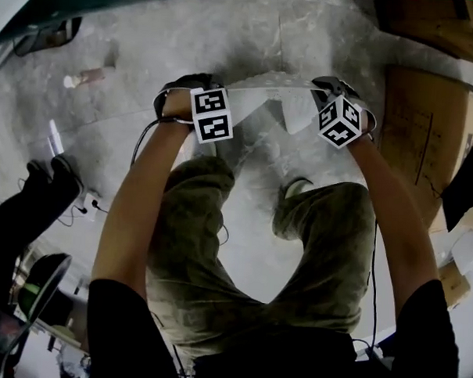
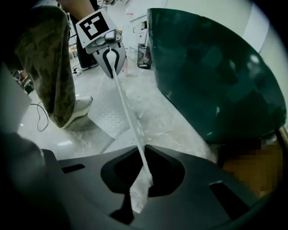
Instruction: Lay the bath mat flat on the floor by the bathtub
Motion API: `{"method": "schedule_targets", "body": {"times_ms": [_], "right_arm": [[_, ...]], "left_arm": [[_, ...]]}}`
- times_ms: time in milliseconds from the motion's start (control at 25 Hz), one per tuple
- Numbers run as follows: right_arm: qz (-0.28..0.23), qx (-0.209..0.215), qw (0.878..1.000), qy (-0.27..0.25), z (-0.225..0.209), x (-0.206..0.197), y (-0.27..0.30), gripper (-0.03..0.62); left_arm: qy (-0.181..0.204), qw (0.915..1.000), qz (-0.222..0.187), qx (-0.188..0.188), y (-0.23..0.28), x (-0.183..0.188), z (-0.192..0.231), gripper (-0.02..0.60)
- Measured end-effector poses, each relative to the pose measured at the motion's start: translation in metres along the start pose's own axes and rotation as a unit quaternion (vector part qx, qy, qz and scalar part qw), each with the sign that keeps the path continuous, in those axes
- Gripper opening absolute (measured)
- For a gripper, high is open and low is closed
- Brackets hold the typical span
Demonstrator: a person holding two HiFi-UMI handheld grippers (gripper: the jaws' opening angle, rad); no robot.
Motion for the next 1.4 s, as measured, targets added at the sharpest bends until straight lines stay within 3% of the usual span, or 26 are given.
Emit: {"method": "schedule_targets", "body": {"times_ms": [80,280,440,560,680,840,1040,1240,1400], "right_arm": [[-0.001,-0.001,1.0,0.0,-0.004,0.009,0.025,0.029],[-0.026,-0.027,0.999,0.027,-0.018,0.036,0.086,0.034],[-0.05,-0.057,0.997,0.02,-0.044,0.056,0.109,0.034],[-0.082,-0.079,0.993,0.023,-0.059,0.069,0.116,0.032],[-0.1,-0.087,0.991,-0.013,-0.061,0.081,0.128,0.032],[-0.1,-0.074,0.991,-0.051,-0.064,0.088,0.138,0.032],[-0.11,-0.034,0.993,0.001,-0.071,0.089,0.145,0.032],[-0.129,0.005,0.987,0.091,-0.076,0.092,0.149,0.032],[-0.133,0.033,0.985,0.109,-0.071,0.088,0.148,0.035]], "left_arm": [[-0.001,1.0,-0.003,-0.001,0.018,-0.009,0.01,0.028],[-0.062,0.9977,-0.019,-0.019,0.054,-0.041,0.055,0.028],[-0.076,0.9944,-0.034,-0.065,0.055,-0.049,0.075,0.028],[-0.084,0.9952,-0.036,-0.035,0.049,-0.059,0.078,0.028],[-0.101,0.9948,-0.008,0.009,0.05,-0.063,0.068,0.028],[-0.094,0.9945,0.037,0.027,0.052,-0.05,0.047,0.029],[-0.111,0.9925,0.051,0.009,0.044,-0.042,0.044,0.032],[-0.154,0.9857,0.059,0.034,0.062,-0.06,0.057,0.032],[-0.194,0.9797,0.027,0.041,0.082,-0.078,0.059,0.034]]}}
Point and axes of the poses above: the fingertips, and each gripper's own axes: y forward along the fingers, z to its left, x out of its top, the point moved 9 cm from there along -y, backward along the fingers, and after that the axes turned 11 degrees about z, right-handed, at the moved point
